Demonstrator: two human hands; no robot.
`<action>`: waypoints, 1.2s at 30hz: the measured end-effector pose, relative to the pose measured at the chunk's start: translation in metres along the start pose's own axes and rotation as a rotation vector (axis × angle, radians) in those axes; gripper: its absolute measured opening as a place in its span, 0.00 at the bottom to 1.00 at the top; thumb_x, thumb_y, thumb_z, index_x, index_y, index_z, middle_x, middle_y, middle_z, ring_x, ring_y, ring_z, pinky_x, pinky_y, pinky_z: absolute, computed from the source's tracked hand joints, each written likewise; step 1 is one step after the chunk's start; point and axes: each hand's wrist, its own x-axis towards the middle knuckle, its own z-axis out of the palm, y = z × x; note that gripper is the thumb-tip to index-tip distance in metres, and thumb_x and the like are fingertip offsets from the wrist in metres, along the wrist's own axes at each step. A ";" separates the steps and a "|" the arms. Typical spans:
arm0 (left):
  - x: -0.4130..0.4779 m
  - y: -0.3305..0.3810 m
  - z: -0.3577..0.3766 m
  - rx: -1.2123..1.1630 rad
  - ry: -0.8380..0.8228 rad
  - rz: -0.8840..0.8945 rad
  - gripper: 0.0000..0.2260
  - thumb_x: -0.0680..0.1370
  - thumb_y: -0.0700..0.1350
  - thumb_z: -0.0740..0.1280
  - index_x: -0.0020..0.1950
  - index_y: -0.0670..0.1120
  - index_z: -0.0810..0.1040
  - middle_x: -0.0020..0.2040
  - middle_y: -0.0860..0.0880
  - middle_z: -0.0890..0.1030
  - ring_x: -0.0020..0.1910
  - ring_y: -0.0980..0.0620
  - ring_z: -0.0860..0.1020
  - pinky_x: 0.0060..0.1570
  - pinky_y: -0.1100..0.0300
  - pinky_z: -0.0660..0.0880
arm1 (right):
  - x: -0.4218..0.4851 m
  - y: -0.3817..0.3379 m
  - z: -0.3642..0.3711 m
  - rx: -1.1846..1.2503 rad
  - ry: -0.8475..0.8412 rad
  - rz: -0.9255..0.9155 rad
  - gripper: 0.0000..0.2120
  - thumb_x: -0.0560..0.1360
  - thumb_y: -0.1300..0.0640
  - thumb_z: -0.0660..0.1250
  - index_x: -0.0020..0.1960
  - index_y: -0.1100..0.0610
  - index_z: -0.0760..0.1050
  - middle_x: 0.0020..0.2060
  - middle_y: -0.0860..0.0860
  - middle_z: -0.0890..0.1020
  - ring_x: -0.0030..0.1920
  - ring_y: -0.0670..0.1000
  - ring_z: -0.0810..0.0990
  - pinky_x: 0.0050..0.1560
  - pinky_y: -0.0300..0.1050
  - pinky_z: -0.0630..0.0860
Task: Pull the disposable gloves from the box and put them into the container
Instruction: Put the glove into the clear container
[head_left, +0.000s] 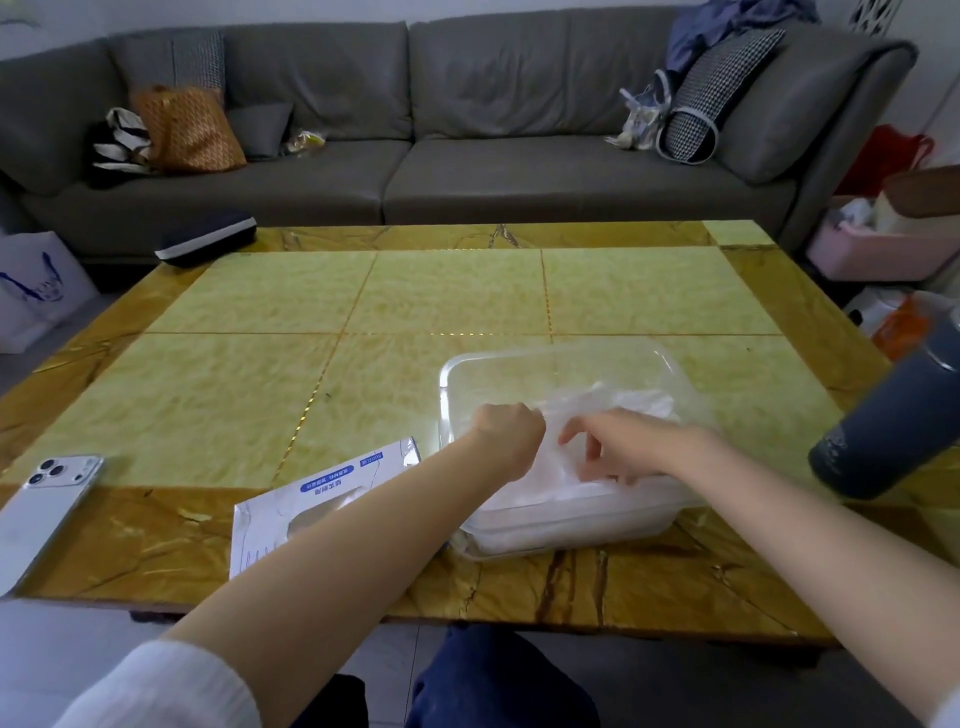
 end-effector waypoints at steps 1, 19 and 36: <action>0.001 0.000 0.001 0.041 -0.018 0.016 0.12 0.80 0.42 0.62 0.62 0.41 0.71 0.55 0.45 0.77 0.53 0.45 0.78 0.42 0.57 0.66 | 0.002 -0.001 0.001 -0.011 -0.007 -0.018 0.21 0.76 0.57 0.64 0.69 0.50 0.66 0.50 0.52 0.79 0.32 0.47 0.77 0.41 0.41 0.76; 0.000 -0.005 0.011 -0.010 -0.327 -0.007 0.34 0.76 0.43 0.69 0.76 0.42 0.54 0.71 0.41 0.61 0.63 0.40 0.72 0.56 0.52 0.73 | 0.015 0.017 -0.001 -0.429 -0.067 -0.008 0.23 0.79 0.66 0.54 0.72 0.52 0.63 0.70 0.51 0.68 0.67 0.52 0.69 0.57 0.38 0.66; -0.055 -0.047 -0.020 -0.151 0.462 0.003 0.17 0.80 0.46 0.59 0.69 0.48 0.66 0.66 0.49 0.71 0.66 0.48 0.68 0.68 0.53 0.58 | -0.049 -0.074 -0.028 -0.374 0.472 -0.069 0.11 0.80 0.51 0.59 0.59 0.52 0.74 0.57 0.49 0.79 0.57 0.53 0.76 0.49 0.45 0.69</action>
